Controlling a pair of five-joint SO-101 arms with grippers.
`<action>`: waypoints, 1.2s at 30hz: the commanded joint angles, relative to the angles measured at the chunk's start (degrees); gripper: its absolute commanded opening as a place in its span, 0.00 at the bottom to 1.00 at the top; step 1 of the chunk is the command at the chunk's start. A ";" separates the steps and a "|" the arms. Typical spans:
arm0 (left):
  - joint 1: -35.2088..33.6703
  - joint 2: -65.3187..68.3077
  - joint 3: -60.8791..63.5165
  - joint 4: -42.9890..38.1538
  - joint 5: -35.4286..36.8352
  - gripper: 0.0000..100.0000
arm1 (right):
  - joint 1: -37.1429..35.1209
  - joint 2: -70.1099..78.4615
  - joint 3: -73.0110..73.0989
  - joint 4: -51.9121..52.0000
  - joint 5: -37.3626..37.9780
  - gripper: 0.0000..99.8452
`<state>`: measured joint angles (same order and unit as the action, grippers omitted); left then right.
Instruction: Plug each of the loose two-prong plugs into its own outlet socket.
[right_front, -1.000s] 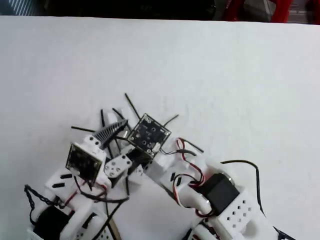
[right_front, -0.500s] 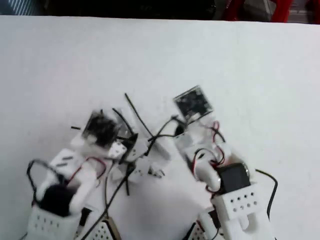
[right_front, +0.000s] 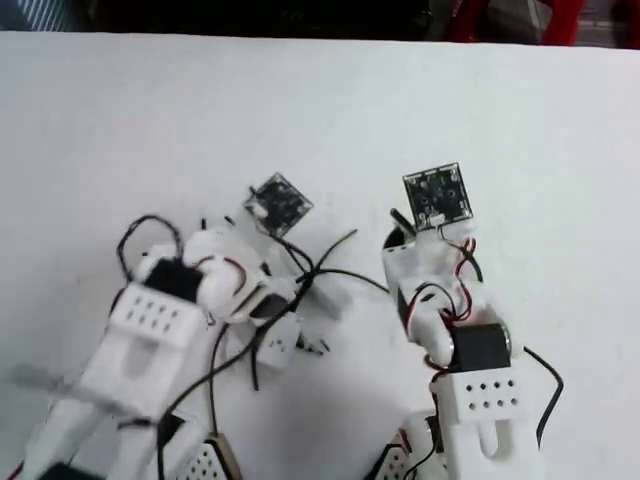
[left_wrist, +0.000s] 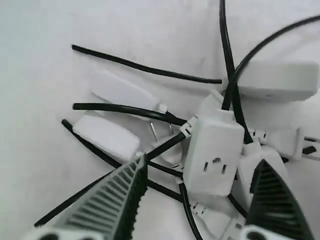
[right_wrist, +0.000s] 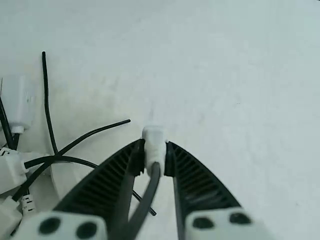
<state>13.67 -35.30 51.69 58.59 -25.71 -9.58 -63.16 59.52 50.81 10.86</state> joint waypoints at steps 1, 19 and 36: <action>0.48 10.07 -4.84 0.70 -3.52 0.33 | 0.48 0.40 -0.44 -1.01 -0.35 0.02; 4.70 15.78 -10.64 3.69 3.78 0.33 | 0.48 0.31 0.18 -1.10 -0.35 0.02; 6.29 33.10 -15.30 -16.44 7.74 0.03 | 0.40 0.31 0.18 -0.92 -0.26 0.02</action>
<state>19.38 -3.03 42.29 45.49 -18.24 -9.58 -63.16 60.22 50.81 10.86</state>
